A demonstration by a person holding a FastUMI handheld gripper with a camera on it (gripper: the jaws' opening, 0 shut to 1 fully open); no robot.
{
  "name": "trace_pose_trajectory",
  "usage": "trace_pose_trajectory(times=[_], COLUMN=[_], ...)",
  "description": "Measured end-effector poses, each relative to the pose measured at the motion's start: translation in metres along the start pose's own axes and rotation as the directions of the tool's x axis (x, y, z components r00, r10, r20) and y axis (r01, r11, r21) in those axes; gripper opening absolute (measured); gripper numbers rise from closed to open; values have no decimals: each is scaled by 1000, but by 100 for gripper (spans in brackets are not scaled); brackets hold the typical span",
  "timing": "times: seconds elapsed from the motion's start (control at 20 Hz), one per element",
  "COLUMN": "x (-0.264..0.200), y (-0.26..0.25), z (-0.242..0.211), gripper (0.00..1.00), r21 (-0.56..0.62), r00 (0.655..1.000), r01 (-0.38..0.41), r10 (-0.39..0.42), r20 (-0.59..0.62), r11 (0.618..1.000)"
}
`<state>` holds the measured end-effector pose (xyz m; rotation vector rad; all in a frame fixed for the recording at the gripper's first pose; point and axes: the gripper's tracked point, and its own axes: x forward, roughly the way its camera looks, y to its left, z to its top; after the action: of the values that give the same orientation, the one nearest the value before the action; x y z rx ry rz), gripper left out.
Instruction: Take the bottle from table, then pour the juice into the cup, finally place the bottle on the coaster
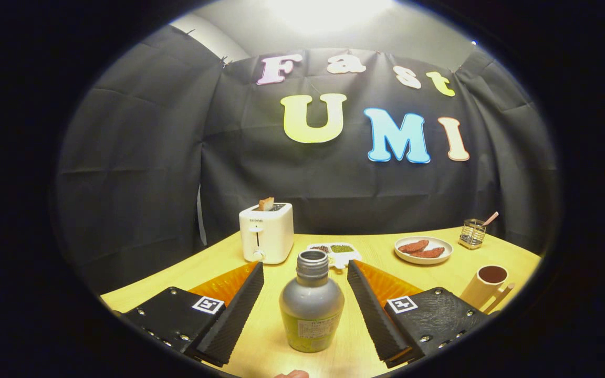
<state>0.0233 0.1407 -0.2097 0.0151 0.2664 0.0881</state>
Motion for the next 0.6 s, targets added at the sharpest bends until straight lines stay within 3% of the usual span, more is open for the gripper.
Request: trace_pose_trajectory(times=[0.6], x=[8], y=[2], z=[-58], gripper=[98], r21=[3], r00=[989], r01=[45], r10=[-45], r20=[-138], r11=[999])
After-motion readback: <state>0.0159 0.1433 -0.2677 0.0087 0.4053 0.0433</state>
